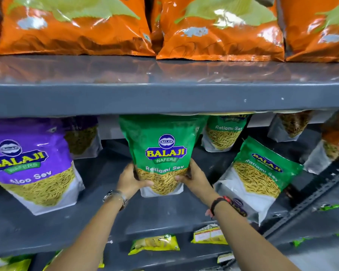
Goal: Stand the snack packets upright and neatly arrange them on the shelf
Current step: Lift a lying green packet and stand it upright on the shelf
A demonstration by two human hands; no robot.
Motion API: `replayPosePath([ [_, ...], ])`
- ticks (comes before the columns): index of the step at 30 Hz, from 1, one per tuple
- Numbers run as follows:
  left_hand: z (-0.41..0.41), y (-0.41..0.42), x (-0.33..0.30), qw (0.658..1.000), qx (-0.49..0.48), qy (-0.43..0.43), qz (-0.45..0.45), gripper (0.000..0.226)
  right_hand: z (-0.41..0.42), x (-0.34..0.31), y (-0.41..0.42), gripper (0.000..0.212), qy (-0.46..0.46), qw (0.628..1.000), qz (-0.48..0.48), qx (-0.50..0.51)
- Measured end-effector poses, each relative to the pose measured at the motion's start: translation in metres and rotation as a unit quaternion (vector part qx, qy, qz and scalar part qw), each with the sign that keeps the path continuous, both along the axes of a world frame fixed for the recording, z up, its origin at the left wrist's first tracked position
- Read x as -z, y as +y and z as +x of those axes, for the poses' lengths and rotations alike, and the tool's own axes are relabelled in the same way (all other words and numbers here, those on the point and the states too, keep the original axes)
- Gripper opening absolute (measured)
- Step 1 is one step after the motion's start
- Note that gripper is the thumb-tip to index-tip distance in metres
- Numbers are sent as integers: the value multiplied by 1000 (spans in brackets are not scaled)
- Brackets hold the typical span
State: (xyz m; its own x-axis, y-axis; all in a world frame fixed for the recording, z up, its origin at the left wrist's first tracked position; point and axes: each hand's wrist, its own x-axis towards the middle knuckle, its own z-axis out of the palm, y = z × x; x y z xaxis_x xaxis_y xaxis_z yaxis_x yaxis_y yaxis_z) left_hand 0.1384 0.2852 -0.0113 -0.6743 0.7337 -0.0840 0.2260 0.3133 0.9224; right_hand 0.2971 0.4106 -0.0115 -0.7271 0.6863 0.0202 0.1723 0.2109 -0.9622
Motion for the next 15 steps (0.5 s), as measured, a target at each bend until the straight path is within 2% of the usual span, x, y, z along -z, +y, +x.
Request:
replayPosePath([
  [2,-3,1,0,1000,18,2,-16,68,0,2,1,61,1,1000,-8,-7],
  [4,-3,1,-6,990,49,59,-119,65,4,0,4,65,1,1000,-3,-12],
  [6,4,-2,-23,947,101,111,-285,49,15,-6,9,68,-3,1000,19,3],
  [8,17,-5,-40,894,177,73,-405,36,33,-16,15,63,0,997,48,52],
  [9,29,-2,-47,878,222,36,-422,28,48,-20,19,58,13,994,64,85],
  [10,43,4,-51,871,264,4,-413,24,65,-25,23,52,28,989,80,120],
  [12,72,27,-50,888,321,-44,-325,19,99,-30,32,43,38,969,114,216],
  [13,89,43,-47,906,328,-45,-263,14,117,-28,38,42,30,954,122,272],
  [15,118,78,-39,946,291,4,-144,9,148,-17,52,44,3,928,108,356],
])
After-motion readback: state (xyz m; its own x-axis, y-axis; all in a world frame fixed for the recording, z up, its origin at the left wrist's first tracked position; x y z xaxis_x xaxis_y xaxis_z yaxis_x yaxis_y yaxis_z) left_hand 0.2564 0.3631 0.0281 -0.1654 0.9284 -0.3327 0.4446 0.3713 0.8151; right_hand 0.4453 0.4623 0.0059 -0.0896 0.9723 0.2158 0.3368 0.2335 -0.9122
